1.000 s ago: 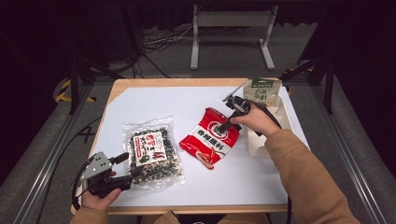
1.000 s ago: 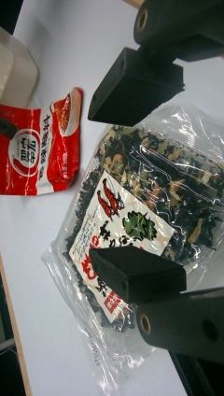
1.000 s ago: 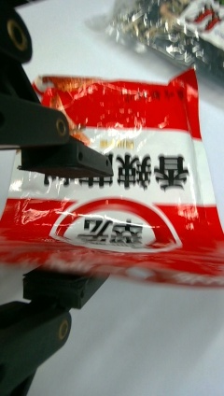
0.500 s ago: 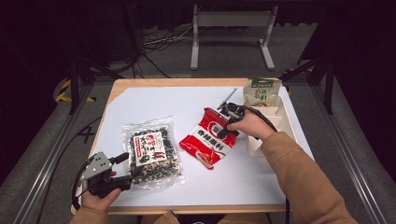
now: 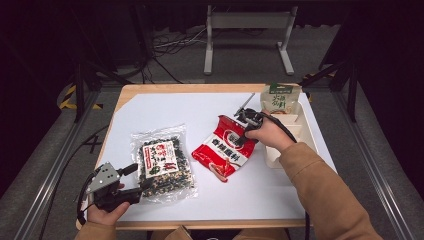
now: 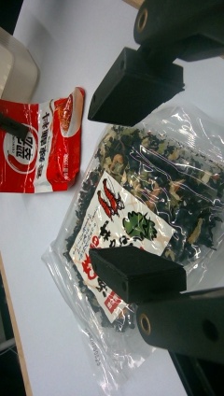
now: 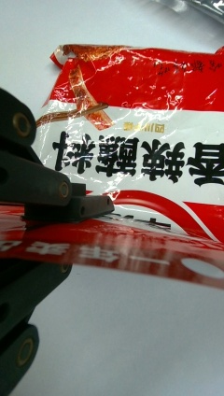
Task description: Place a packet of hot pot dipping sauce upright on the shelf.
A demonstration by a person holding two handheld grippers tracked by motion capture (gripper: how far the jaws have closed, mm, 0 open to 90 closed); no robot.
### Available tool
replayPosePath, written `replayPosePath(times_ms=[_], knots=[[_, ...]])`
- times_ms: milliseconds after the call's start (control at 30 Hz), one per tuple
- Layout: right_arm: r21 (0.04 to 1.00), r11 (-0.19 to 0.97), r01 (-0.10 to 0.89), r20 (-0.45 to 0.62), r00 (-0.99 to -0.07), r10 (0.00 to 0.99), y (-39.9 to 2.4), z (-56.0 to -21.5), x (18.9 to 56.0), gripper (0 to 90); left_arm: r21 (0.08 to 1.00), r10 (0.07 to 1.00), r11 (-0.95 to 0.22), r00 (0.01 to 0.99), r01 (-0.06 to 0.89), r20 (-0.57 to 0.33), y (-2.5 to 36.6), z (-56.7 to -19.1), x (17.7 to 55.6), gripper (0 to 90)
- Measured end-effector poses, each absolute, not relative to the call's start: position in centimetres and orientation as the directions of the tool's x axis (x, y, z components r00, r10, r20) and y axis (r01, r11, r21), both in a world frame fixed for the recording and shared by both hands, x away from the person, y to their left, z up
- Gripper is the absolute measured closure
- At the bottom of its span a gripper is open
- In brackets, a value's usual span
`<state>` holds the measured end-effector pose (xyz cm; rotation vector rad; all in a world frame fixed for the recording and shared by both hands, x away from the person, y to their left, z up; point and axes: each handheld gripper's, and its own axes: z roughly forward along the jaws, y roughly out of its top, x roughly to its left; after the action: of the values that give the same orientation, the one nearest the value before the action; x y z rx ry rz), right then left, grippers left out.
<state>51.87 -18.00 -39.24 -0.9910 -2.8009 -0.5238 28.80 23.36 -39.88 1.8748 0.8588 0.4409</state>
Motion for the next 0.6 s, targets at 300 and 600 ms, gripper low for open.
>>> replayPosePath(times_ms=[300, 600], knots=[[0.345, 0.704, 0.621, 0.24, -0.783, 0.574, -18.4, -36.9, 51.2, 87.9, 0.892, 0.728, -0.26, 0.682, 0.37, -0.071, 23.3, -39.9, 28.9, 29.3], [0.418, 0.676, 0.607, 0.258, -0.793, 0.552, -18.0, -34.5, 49.9, 88.0, 0.892, 0.728, -0.257, 0.681, 0.371, -0.073, 23.3, -39.9, 28.9, 29.3]])
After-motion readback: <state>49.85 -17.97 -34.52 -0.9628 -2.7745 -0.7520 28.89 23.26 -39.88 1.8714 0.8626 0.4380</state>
